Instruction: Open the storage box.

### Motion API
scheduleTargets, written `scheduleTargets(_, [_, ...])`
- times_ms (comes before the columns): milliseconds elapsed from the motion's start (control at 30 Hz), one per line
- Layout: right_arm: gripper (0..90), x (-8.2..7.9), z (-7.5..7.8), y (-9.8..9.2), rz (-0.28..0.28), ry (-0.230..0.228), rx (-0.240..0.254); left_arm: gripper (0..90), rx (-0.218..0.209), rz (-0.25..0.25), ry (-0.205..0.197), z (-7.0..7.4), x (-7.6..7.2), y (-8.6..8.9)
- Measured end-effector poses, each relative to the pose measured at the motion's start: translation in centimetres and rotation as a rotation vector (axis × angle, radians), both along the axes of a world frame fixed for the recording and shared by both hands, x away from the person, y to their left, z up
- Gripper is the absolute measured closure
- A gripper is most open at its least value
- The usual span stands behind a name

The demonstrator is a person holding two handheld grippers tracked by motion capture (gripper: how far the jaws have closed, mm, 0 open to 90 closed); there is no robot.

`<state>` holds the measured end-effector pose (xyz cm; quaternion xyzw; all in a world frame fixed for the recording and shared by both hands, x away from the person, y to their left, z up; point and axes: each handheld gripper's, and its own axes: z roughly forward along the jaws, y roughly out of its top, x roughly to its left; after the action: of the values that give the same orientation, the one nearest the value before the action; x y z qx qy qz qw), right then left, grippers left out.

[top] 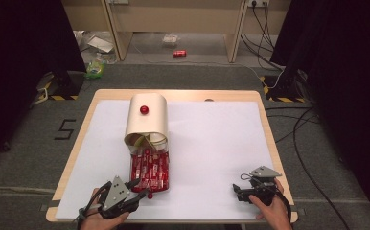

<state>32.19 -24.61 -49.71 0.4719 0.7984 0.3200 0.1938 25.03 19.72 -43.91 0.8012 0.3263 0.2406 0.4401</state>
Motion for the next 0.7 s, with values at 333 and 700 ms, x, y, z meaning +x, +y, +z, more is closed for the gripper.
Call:
scheduleTargets(333, [0.4,0.0,0.0,0.0,0.0,-0.001,0.002,44.4,-0.02,0.037,0.008,-0.1,0.9,-0.5])
scheduleTargets(700, [0.4,0.0,0.0,0.0,0.0,-0.001,0.002,34.5,-0.03,0.088,0.014,-0.3,2.0,-0.7])
